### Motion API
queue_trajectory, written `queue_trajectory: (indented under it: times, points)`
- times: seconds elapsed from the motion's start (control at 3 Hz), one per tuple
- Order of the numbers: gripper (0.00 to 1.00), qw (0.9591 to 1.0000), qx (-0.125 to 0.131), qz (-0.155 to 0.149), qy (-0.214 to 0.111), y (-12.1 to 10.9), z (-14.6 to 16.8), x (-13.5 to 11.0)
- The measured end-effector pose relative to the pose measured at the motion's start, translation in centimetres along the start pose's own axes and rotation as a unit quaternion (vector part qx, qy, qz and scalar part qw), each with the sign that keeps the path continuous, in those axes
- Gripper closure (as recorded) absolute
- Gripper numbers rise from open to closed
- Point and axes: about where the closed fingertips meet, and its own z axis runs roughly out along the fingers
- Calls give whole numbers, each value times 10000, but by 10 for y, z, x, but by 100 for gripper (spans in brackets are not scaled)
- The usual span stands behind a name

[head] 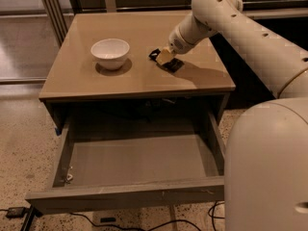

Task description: Place rxbar chocolate into top drawer

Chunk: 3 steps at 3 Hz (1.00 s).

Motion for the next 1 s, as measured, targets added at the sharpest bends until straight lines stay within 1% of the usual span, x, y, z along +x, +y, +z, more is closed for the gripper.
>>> queue_trajectory:
  times: [0.33,0.67,1.0]
  points:
    - [100,10000,-1,0,0,0,0,0]
    - [100,10000,-4,-32,-2,1,0,-1]
    - [100,9998,-19,-172,-13,6,-2,-7]
